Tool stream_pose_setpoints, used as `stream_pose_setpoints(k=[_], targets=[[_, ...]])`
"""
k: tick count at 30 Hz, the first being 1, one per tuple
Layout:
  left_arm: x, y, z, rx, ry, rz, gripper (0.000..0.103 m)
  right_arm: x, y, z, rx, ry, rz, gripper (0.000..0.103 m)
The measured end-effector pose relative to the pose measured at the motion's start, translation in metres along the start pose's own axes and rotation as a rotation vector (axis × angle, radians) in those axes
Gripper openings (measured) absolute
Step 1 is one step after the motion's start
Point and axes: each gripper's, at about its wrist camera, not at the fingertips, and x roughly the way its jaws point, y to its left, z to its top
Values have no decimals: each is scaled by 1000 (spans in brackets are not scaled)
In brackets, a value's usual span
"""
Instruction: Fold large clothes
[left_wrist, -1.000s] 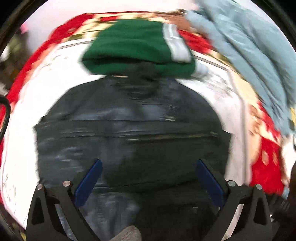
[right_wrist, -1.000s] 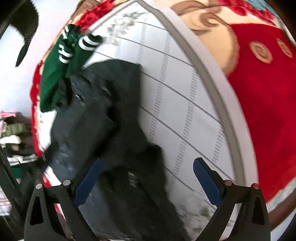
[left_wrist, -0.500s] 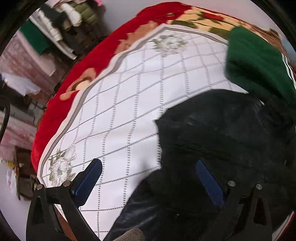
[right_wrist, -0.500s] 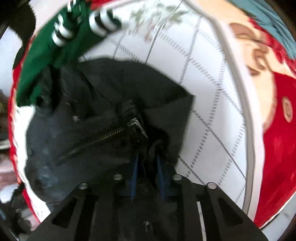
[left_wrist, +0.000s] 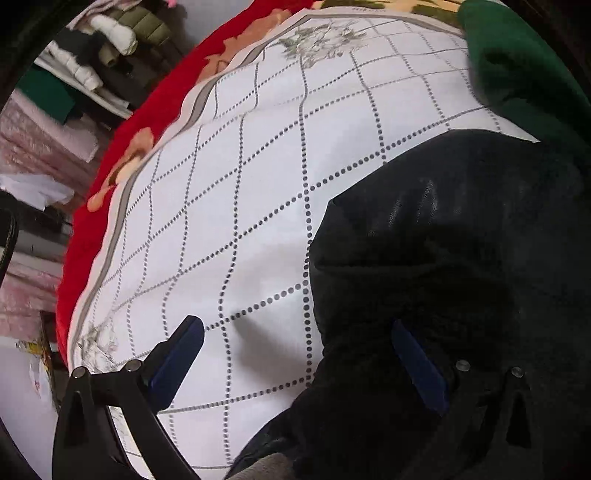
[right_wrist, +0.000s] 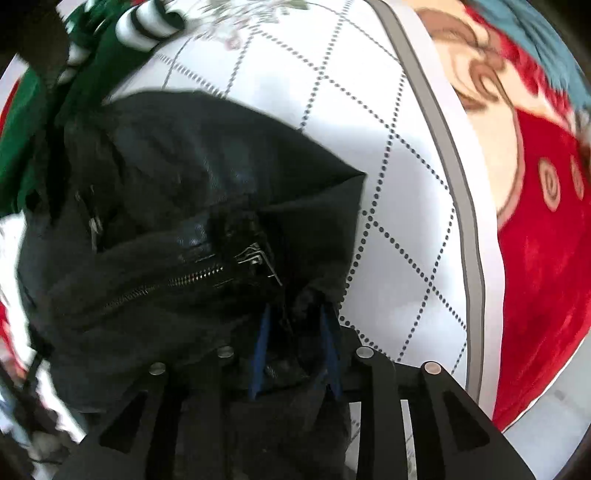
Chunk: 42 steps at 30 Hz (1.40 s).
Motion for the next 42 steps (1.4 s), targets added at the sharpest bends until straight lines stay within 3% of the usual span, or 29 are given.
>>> stream_pose_setpoints(k=[2, 5, 6, 8, 10, 11, 12, 14, 19, 22, 25, 27, 28, 29, 32, 37, 39, 42], targets=[[-11, 9, -2, -29, 1, -23, 103, -22, -13, 2, 43, -18, 78, 32], [-29, 15, -5, -62, -9, -46, 103, -51, -21, 0, 40, -71, 135, 53], [-36, 13, -8, -64, -15, -46, 103, -53, -20, -1, 26, -67, 152, 55], [-44, 6, -9, -63, -26, -49, 103, -43, -14, 0, -24, -34, 158, 55], [-54, -3, -13, -52, -45, -41, 103, -13, 8, 0, -77, 12, 107, 55], [-57, -8, -16, -42, -52, -36, 103, -3, 12, 1, -90, 27, 97, 54], [-62, -13, -18, -32, -55, -33, 103, 4, 16, 1, -112, 22, 64, 32], [-72, -21, -23, -22, -65, -27, 103, -4, 19, -2, -143, -27, 41, 16], [-111, -36, -44, -51, -102, -1, 103, -49, -3, -22, -105, -78, 182, 12], [-125, -52, -61, -63, -102, 43, 103, -54, -17, -29, -139, -58, 189, 12], [-116, -77, -78, -56, -67, 85, 103, -12, -35, 3, -158, 82, 217, 23], [-105, -93, -88, -55, -30, 86, 103, 6, -53, 22, -106, 187, 312, 43], [-98, -104, -92, -52, 7, 86, 103, 3, -67, 27, -90, 206, 365, 45], [-98, -110, -97, -56, 24, 80, 103, -3, -74, 33, -99, 197, 394, 46], [-125, -129, -119, -45, -5, 65, 103, -27, -96, 45, -212, 128, 400, 67], [-176, -190, -189, 158, -31, 124, 103, -26, -149, 49, -237, 162, 374, 68], [-187, -224, -228, 279, -30, 190, 103, -24, -170, 50, -230, 180, 346, 68], [-195, -260, -270, 379, -46, 273, 103, -21, -196, 39, -190, 204, 341, 68]])
